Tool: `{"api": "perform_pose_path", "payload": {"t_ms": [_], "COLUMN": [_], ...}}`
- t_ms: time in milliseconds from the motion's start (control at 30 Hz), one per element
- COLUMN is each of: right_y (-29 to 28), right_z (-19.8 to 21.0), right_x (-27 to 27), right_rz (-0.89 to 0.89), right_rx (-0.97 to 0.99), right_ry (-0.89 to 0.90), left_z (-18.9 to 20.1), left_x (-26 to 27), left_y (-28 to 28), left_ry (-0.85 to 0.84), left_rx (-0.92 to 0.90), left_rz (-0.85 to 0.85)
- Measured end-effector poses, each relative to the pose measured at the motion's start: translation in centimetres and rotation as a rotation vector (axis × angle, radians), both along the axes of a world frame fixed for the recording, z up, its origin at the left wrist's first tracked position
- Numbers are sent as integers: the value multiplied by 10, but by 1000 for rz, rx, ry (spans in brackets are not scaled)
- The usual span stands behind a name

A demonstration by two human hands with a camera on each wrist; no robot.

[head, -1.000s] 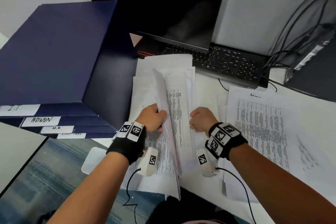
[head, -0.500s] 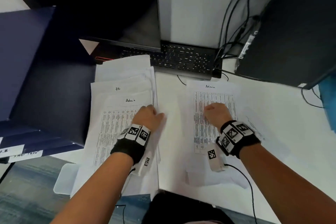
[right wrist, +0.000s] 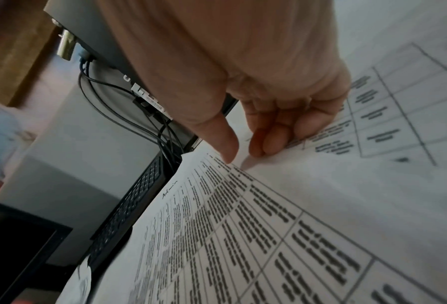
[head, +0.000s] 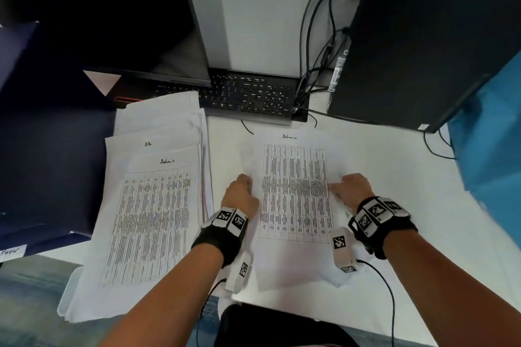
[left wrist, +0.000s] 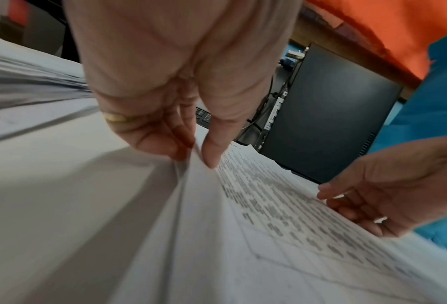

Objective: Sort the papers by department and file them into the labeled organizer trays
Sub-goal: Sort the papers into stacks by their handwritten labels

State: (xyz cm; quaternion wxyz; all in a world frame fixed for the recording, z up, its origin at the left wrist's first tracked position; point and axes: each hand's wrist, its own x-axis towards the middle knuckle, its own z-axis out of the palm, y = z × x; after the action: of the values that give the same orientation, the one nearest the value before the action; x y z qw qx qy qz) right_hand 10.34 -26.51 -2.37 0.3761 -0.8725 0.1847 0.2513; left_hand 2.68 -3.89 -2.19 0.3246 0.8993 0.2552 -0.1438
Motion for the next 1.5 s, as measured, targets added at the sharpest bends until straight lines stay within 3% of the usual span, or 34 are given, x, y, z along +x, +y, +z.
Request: {"api": "perform_pose_path", "payload": {"t_ms": [167,233,400,500,633,800,900,1100,1233,1367,1500], "right_y": [-6,-10,-23,-31,-35,-47,-45,-18,8,43,82], "right_z": [-8,-12,-12,-8,-7,-13,-9,8,11,15,25], "right_x": [2,3,4,2,4,14,13,8,3,-7,-21], "right_rz": [38,1,-88,-145,-151,-179,-127,81,161,110,160], "right_rx": [53,92,241,350,150,229,258,356,333,410,497], "right_ry": [28,26,-5,-46,-95,-119,-122,9,27,8,28], "left_z": [-7,-9,-11,-9,-4,-3,-7,0,13,31,42], "left_x": [-6,-9,-23,-23,-13,-4,-5,-11,-21,-48,-76], "left_y": [-7,-12,-24,-29,-32,-28,-23,-4,23,42,76], "left_ry": [0,-131,-447,-532,-525,-342,-251,-405,-360,-410,-313], "left_rx": [99,123,-201,-411,-548,-633,-586,-482,-493,-568,-431], "left_rz": [-65,-123,-274,-143,110,1,-5,300,447,401,327]}}
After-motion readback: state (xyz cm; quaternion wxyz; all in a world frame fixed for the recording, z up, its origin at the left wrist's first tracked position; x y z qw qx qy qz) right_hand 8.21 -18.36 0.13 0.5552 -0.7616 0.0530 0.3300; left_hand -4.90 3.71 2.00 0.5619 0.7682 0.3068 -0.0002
